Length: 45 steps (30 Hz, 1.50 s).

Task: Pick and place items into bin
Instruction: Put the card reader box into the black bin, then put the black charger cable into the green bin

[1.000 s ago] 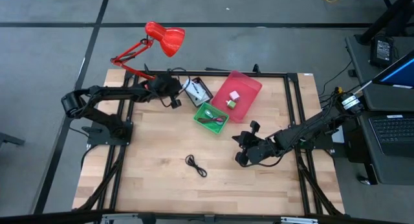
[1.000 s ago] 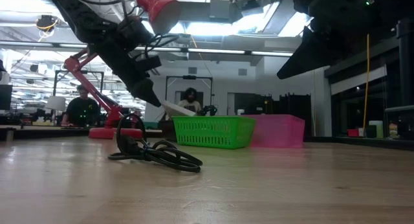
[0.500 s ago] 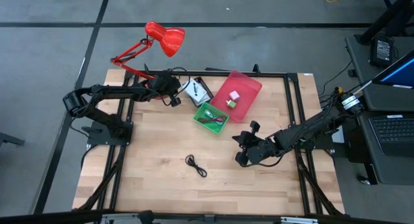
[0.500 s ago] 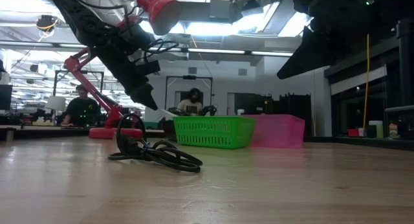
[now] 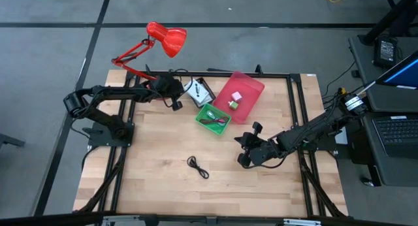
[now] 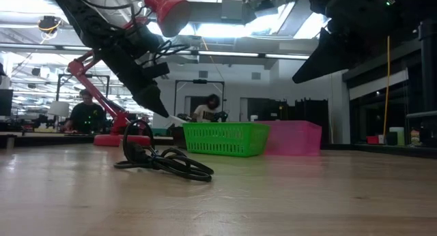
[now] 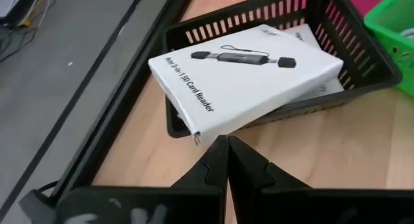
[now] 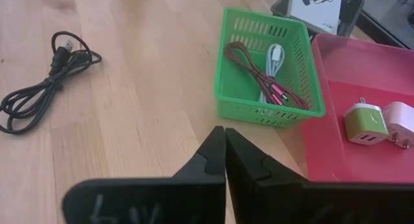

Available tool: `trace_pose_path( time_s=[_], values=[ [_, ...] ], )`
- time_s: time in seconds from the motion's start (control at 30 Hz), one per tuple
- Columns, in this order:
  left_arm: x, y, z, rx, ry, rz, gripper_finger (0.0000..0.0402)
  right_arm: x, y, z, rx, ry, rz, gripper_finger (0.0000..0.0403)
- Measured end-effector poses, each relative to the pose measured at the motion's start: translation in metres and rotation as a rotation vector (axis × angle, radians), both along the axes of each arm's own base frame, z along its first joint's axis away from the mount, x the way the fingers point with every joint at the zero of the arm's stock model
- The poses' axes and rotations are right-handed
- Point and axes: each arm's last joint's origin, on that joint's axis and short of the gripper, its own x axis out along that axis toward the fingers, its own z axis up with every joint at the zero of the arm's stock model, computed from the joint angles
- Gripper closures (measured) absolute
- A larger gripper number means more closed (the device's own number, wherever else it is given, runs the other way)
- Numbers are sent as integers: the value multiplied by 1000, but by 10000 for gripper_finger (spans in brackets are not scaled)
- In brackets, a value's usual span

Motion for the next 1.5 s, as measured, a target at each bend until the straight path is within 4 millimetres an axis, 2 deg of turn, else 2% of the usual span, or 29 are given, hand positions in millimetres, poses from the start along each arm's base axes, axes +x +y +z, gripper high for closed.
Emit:
trace_pose_path(
  time_s=[0.33, 0.67, 1.0, 1.17, 1.5],
  values=[
    [5, 5, 1, 63, -38, -5, 400, 0, 0, 0, 0, 0, 0, 402],
    [11, 18, -24, 67, 10, 40, 399, 0, 0, 0, 2, -5, 0, 402],
    [13, 9, 5, 166, -86, 19, 399, 0, 0, 0, 0, -3, 1, 402],
    [13, 0, 13, 153, -106, 8, 400, 0, 0, 0, 0, -3, 1, 402],
    [11, -39, 38, 109, -144, -113, 400, 0, 0, 0, -1, -3, 3, 402]
  ],
)
